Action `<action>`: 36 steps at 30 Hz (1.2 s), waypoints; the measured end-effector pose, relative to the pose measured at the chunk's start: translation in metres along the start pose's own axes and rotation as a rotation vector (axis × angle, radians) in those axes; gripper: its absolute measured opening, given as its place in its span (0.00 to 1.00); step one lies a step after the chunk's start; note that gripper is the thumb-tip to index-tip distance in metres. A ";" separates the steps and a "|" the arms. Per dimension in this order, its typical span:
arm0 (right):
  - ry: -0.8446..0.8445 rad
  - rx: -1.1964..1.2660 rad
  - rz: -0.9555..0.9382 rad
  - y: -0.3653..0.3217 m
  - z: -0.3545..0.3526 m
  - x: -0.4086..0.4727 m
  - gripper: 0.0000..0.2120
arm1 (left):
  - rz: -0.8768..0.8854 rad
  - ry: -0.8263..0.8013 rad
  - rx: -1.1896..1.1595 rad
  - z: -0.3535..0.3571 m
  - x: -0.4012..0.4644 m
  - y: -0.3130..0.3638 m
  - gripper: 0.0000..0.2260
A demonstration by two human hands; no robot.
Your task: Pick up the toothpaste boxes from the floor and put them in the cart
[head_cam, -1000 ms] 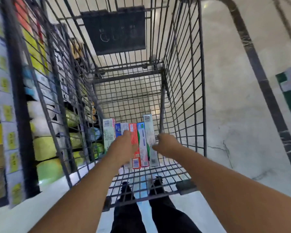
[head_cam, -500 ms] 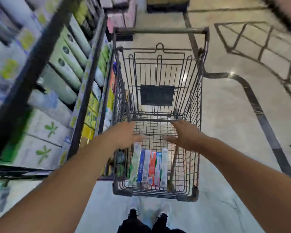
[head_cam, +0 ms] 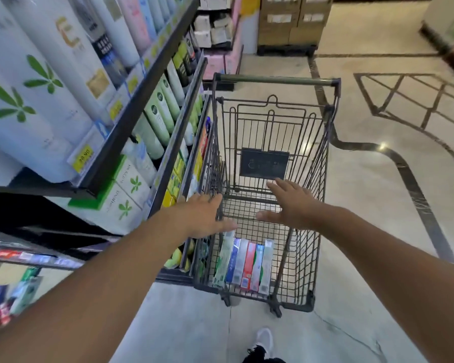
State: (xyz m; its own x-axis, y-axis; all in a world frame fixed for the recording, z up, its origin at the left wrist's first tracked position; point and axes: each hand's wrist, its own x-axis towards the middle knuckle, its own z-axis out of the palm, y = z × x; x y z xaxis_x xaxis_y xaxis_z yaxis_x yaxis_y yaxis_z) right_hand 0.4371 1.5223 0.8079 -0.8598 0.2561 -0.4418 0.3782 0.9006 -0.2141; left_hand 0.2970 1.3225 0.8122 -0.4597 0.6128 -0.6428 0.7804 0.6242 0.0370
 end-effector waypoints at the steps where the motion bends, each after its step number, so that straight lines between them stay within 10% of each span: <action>1: -0.002 0.001 0.002 -0.006 0.003 -0.004 0.55 | 0.010 0.001 -0.006 0.004 -0.005 -0.002 0.56; 14: -0.075 -0.128 -0.127 -0.202 0.058 -0.049 0.49 | -0.028 0.049 -0.293 0.119 -0.162 -0.136 0.48; 36: -0.159 -0.455 -0.808 -0.648 0.153 -0.038 0.42 | -0.685 0.122 -0.604 0.345 -0.437 -0.410 0.57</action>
State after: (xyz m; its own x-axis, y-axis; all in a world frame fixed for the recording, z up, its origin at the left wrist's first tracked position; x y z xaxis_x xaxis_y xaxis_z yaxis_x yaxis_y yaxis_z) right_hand 0.2767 0.8748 0.8300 -0.7336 -0.5272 -0.4289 -0.5119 0.8437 -0.1615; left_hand 0.3240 0.6318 0.8136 -0.8081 0.0411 -0.5876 -0.0169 0.9955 0.0929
